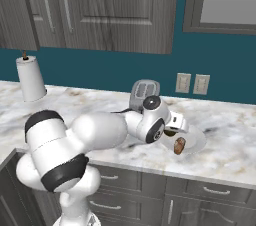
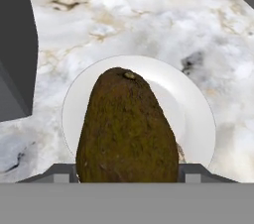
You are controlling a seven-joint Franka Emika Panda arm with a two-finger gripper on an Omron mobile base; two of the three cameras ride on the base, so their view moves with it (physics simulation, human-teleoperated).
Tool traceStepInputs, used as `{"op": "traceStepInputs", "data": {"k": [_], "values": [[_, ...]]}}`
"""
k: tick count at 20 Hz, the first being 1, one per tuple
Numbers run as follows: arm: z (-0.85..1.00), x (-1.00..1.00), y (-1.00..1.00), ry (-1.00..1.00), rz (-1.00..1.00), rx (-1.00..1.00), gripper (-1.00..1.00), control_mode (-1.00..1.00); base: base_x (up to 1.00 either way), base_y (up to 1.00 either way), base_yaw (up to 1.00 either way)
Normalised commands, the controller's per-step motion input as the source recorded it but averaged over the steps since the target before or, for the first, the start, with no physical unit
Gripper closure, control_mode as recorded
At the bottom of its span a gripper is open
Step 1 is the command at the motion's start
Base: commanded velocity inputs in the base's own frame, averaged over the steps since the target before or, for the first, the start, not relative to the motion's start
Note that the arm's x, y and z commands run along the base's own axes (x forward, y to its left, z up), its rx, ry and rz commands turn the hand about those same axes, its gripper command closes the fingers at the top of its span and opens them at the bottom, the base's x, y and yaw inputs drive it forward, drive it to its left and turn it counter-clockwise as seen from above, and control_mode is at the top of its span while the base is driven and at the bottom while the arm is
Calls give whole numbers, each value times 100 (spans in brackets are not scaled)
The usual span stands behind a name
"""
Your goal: Pick the avocado and bread from the counter and place them on the plate. Then pick the jam from the cabinet and place it next to the plate. Lastly close the cabinet door.
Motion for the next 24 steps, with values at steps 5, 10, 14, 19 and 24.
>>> {"op": "traceStepInputs", "data": {"k": [5, 10, 14, 19, 24], "values": [[-20, 22, 0, 0, -3, 0, 100, -100, 0, 0, 0], [-27, 21, 0, 0, -2, 0, 100, -100, 0, 0, 0], [-30, 23, 0, 0, -1, 0, 100, -100, 0, 0, 0], [-23, 26, -4, 0, -1, 0, -100, -100, 0, 0, 0], [-10, 19, -39, -3, -3, 0, -100, -100, 0, 0, 0]]}}
